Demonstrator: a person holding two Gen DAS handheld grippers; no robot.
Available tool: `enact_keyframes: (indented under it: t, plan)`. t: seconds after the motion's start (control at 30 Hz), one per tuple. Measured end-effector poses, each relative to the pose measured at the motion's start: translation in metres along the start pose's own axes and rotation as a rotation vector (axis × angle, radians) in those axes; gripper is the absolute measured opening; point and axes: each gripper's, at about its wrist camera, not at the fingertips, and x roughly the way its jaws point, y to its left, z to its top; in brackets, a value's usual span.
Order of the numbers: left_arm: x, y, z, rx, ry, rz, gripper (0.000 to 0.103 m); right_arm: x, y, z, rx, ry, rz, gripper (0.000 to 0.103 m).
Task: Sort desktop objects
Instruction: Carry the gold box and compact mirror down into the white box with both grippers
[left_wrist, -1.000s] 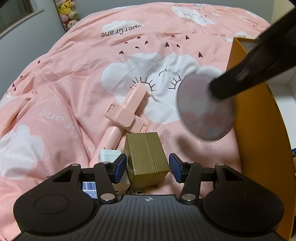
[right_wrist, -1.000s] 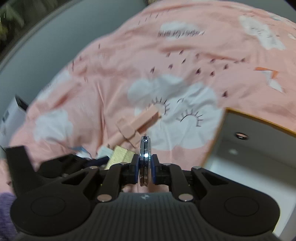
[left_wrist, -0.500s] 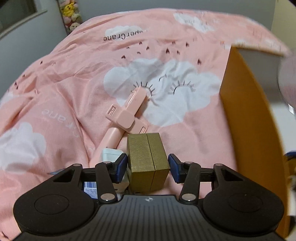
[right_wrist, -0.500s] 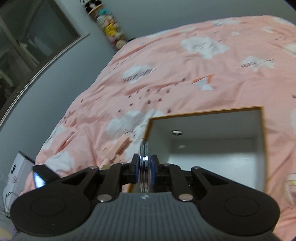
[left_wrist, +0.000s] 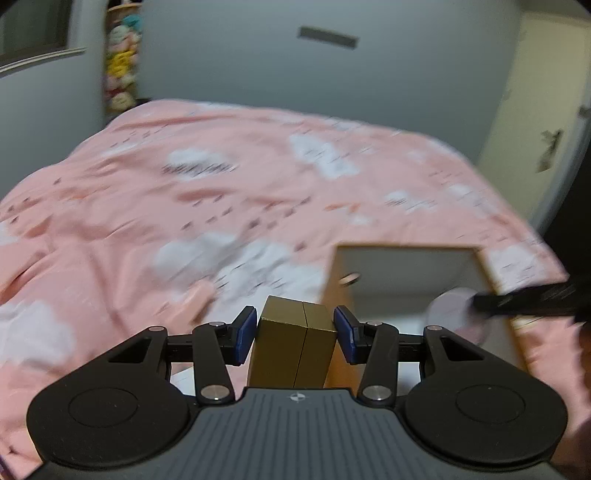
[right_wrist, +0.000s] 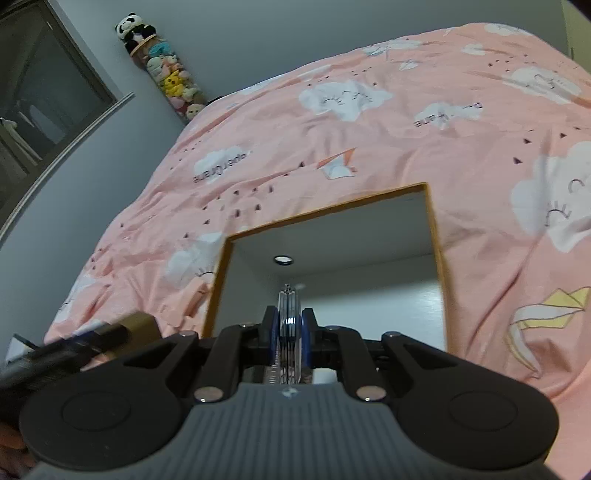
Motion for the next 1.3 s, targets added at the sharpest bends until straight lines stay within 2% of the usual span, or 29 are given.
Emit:
enact_keyframes:
  t: [0.1,0.2,0.27,0.37,0.47,0.6,0.73,0.87,1.0,1.3]
  plan:
    - [-0.001,-0.021,0.011,0.018,-0.015,-0.096,0.053,0.000,-0.007,-0.003,0.010,-0.002,-0.018,0.013]
    - [0.009,-0.046,0.016,0.052,0.004,-0.177,0.053,0.002,-0.014,-0.006,0.031,0.003,-0.028,0.013]
    - [0.023,-0.062,0.016,0.064,0.034,-0.214,0.053,0.003,-0.019,-0.008,0.041,0.006,-0.037,0.013]
    - [0.053,-0.072,0.011,0.028,0.127,-0.246,0.053,0.007,-0.023,-0.012,0.040,0.002,-0.066,0.013]
    - [0.079,-0.077,0.004,-0.008,0.203,-0.238,0.053,0.012,-0.028,-0.016,0.039,0.001,-0.091,0.013]
    - [0.096,-0.080,-0.001,-0.021,0.236,-0.218,0.053,0.019,-0.032,-0.019,0.042,0.009,-0.089,0.013]
    - [0.113,-0.085,-0.003,-0.015,0.326,-0.174,0.053,0.023,-0.032,-0.019,0.036,0.019,-0.081,0.013]
    - [0.119,-0.085,-0.004,-0.033,0.373,-0.164,0.053,0.026,-0.031,-0.019,0.020,0.026,-0.096,0.013]
    - [0.126,-0.083,-0.001,-0.061,0.401,-0.158,0.053,0.029,-0.029,-0.019,0.016,0.041,-0.103,0.013]
    - [0.139,-0.069,-0.005,-0.151,0.444,-0.207,0.053,0.038,-0.026,-0.015,0.005,0.090,-0.132,0.013]
